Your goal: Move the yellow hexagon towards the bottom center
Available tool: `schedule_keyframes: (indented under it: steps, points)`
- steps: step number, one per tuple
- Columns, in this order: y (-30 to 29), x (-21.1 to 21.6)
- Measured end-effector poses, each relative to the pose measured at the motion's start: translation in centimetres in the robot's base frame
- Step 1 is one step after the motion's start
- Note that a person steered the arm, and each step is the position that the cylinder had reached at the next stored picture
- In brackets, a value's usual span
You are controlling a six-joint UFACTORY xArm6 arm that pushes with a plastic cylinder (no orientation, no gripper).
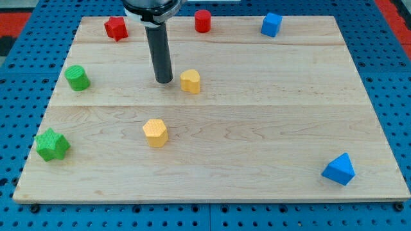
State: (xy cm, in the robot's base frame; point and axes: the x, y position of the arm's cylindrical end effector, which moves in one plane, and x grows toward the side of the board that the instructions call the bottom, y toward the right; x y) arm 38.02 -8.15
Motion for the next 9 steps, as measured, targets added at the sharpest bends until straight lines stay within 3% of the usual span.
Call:
schedule_keyframes:
  steps: [6,9]
  points:
    - [9.0,-1.8]
    - [-2.0,-1.5]
